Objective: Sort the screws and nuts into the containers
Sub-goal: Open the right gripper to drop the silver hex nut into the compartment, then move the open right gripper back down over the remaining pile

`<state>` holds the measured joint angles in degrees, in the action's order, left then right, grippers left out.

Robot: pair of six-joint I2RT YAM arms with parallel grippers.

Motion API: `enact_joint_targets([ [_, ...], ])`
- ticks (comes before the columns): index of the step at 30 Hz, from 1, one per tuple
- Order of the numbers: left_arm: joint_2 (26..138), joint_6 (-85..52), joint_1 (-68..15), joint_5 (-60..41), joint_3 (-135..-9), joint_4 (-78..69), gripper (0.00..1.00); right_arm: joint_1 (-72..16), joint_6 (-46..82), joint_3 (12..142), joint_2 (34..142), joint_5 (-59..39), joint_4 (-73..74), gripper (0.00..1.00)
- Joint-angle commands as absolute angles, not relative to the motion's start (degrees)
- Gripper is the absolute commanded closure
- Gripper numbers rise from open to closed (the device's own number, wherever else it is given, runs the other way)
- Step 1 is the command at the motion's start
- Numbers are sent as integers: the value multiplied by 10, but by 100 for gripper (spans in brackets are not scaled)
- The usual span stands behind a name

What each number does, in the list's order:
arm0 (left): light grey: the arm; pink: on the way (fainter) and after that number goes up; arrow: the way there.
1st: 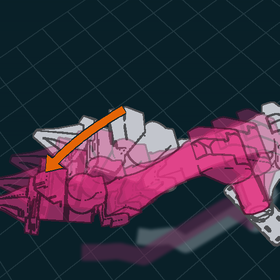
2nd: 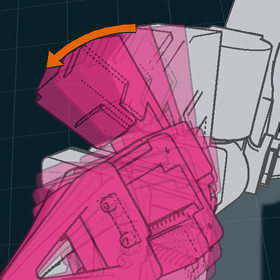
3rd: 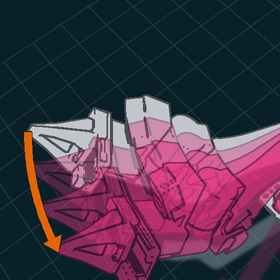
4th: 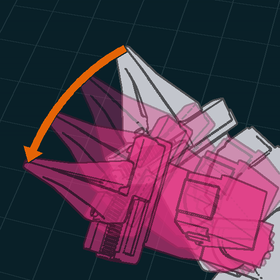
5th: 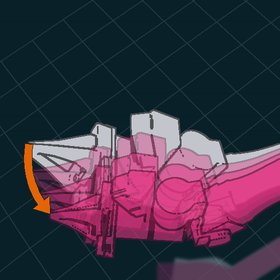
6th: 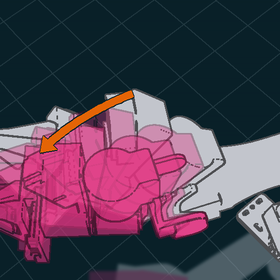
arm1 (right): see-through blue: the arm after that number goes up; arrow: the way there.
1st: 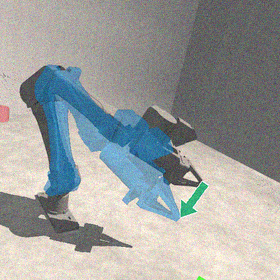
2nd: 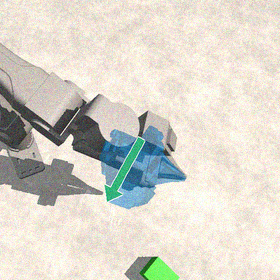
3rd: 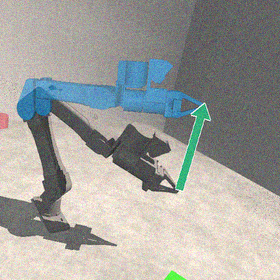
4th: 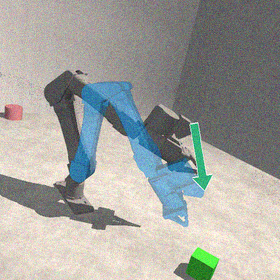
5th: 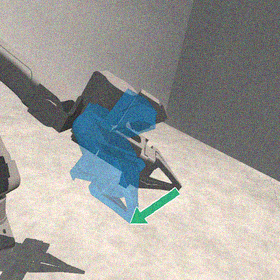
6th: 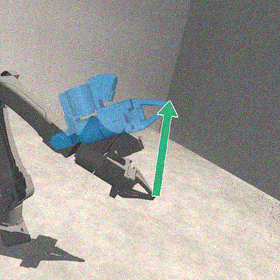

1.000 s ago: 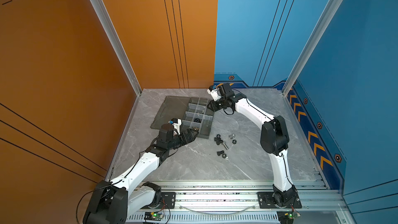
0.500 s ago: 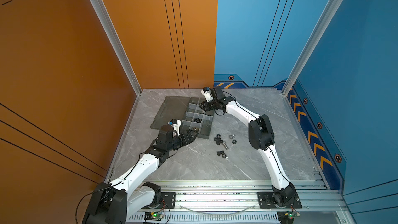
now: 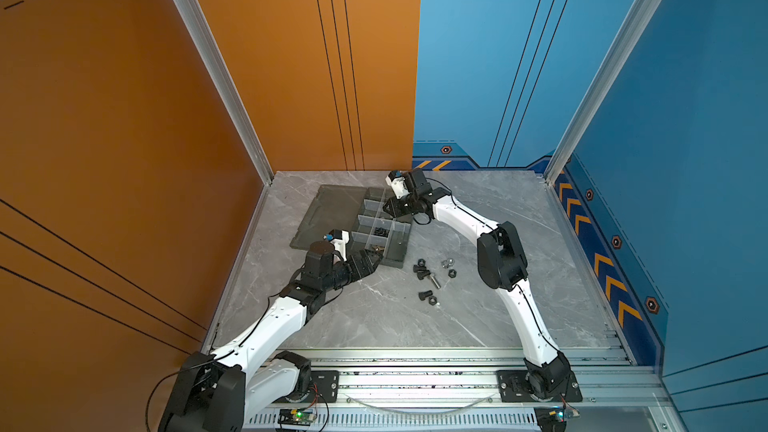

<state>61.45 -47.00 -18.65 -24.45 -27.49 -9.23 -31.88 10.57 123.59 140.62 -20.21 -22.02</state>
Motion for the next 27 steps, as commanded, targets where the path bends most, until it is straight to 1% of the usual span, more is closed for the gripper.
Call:
enact_joint_targets([
  [1,608,-470,-182,-236,-271,-94,2,-320,101,1250,1420,-189,-241,74],
  [4,608,-469,-181,-236,-271,-93,2,-319,99,1250,1419,-186,-246,63],
  [8,610,-469,-180,-238,-273,-93,2,-319,90,1248,1415,-186,-255,57],
  [15,601,-466,-178,-235,-274,-83,3,-316,71,1214,1366,-188,-273,54],
  [27,605,-465,-177,-235,-280,-77,2,-300,38,1076,1212,-186,-339,51],
])
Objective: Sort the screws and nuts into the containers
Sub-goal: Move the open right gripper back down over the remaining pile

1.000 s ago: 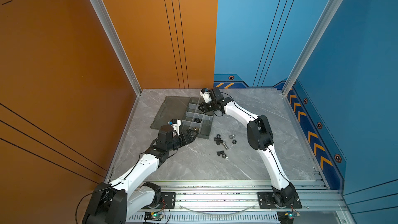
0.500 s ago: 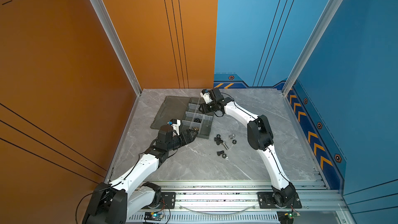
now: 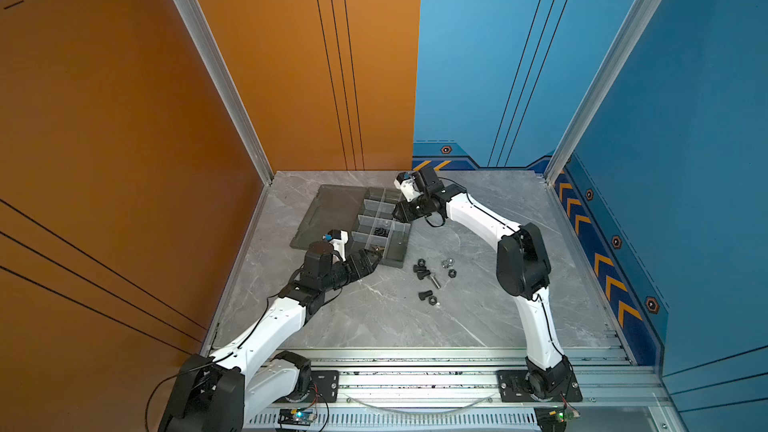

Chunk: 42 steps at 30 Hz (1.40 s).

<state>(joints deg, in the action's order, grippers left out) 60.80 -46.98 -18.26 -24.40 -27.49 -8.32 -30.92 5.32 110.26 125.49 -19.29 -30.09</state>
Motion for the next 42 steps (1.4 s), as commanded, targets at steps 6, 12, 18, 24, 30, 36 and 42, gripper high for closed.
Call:
enact_joint_targets([
  [6,612,-467,-178,-237,-282,-83,2,-288,39,990,1132,-168,-377,49],
  [12,620,-469,-181,-240,-278,-96,2,-287,57,903,1076,-111,-399,48],
  [18,636,-466,-182,-249,-288,-97,2,-285,76,829,1045,-66,-401,48],
  [24,644,-468,-185,-245,-288,-102,2,-282,87,794,1043,-54,-411,48],
  [30,644,-470,-188,-243,-290,-102,2,-282,84,781,1053,-57,-411,52],
  [36,645,-470,-191,-242,-291,-99,2,-284,85,771,1060,-54,-412,55],
  [42,648,-469,-192,-240,-293,-99,2,-287,82,769,1070,-48,-420,57],
])
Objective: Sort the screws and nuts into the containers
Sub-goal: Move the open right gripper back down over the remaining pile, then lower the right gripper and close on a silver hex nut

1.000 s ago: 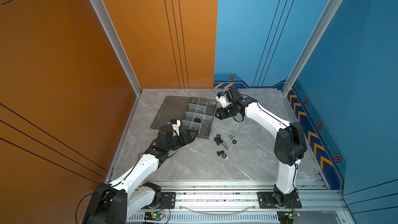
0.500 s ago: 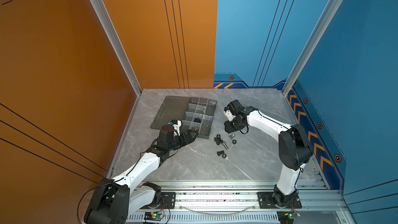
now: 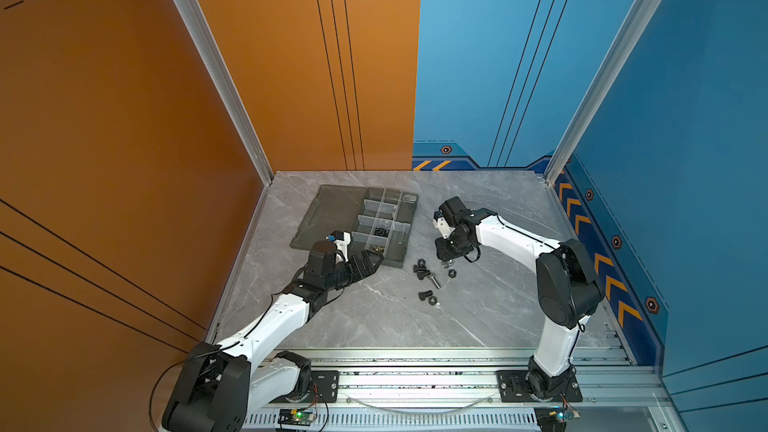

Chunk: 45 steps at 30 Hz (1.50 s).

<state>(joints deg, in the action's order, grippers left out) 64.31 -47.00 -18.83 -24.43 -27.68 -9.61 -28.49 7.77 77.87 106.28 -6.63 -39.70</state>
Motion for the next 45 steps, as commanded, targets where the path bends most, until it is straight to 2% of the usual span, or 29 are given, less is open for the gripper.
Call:
enact_joint_targets([
  [1,648,-469,-193,-240,-293,-99,2,-287,81,770,1072,-47,-421,58],
  [35,645,-467,-194,-238,-291,-94,2,-300,70,762,1115,-39,-427,71],
  [45,647,-467,-194,-238,-292,-95,2,-298,70,762,1122,-31,-425,83],
])
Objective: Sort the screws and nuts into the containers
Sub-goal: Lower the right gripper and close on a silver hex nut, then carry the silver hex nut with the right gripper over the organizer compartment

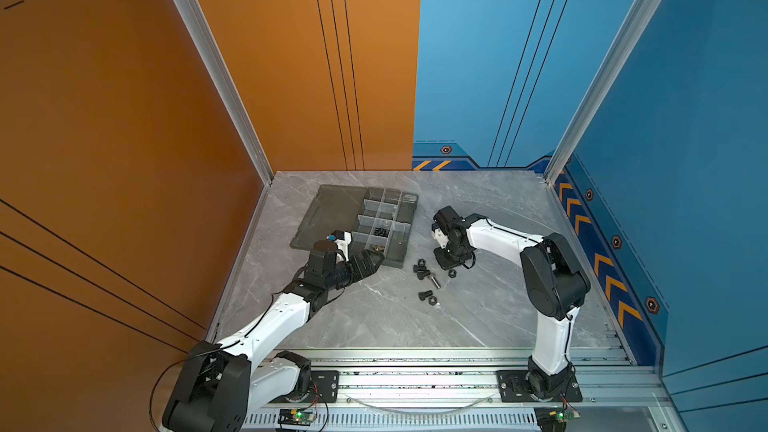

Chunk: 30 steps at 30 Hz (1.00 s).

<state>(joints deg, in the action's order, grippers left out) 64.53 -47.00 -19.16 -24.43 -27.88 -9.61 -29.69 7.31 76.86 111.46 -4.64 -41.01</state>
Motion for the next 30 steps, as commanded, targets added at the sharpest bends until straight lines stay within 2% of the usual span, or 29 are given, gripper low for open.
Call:
enact_joint_targets([
  [1,647,-467,-194,-238,-292,-95,2,-299,70,763,1122,-29,-425,84],
  [4,646,-467,-194,-238,-292,-95,2,-298,70,761,1118,-26,-425,92],
  [9,643,-467,-194,-238,-291,-93,2,-290,70,762,1093,-63,-412,100],
  [18,644,-466,-194,-238,-290,-94,2,-271,77,820,1059,-141,-384,100],
  [24,644,-466,-194,-239,-287,-100,2,-272,92,915,1089,-166,-364,100],
  [30,642,-464,-192,-242,-292,-93,2,-272,148,968,1137,-186,-248,100],
])
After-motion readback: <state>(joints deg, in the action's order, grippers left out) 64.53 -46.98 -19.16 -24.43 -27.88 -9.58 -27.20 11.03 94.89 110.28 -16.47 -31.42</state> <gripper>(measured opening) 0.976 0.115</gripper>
